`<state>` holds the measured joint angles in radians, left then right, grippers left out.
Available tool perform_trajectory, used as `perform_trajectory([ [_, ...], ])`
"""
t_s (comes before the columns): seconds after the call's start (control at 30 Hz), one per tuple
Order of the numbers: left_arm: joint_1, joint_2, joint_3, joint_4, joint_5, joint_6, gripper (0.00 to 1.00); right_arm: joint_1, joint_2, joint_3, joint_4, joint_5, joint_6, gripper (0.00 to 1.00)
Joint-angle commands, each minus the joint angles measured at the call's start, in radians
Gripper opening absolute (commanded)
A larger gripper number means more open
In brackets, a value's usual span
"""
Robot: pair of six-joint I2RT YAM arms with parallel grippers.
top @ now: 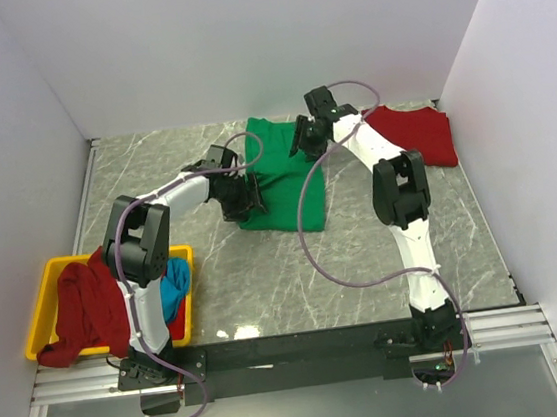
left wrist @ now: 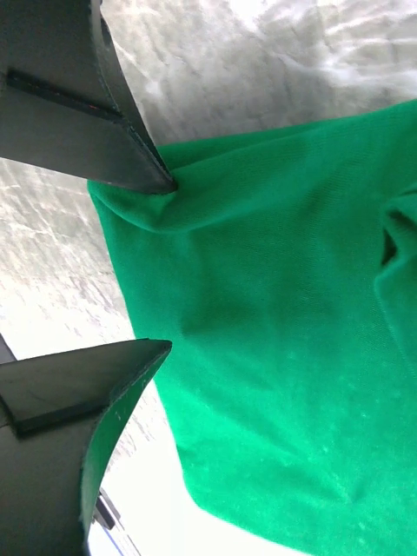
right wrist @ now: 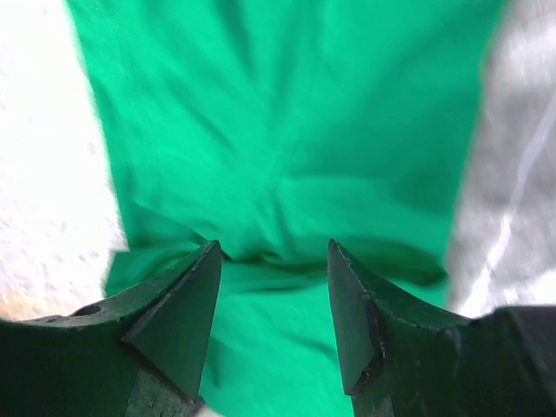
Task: Fold and stack the t-shirts
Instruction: Fold the tshirt
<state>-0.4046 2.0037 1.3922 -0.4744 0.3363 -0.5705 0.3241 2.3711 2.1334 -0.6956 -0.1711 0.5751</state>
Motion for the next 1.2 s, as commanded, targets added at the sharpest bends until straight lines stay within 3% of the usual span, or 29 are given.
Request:
perform_trajectory([
  [0.0, -0.003, 0.007, 0.011, -0.167, -0.079, 0.040, 0.75, -0.011, -0.122, -0.102, 0.053, -0.027, 0.002, 0.59],
  [0.33, -0.002, -0.115, 0.012, -0.199, -0.135, 0.000, 0.77, -0.008, -0.445, -0.582, 0.116, -0.028, -0.043, 0.59],
  [0.63, 0.001, -0.164, -0.105, -0.159, -0.190, -0.029, 0.75, 0.038, -0.576, -0.851, 0.145, -0.082, -0.034, 0.59],
  [1.17, 0.061, -0.172, -0.163, -0.104, -0.178, -0.058, 0.69, 0.061, -0.550, -0.948, 0.133, -0.131, -0.004, 0.51],
])
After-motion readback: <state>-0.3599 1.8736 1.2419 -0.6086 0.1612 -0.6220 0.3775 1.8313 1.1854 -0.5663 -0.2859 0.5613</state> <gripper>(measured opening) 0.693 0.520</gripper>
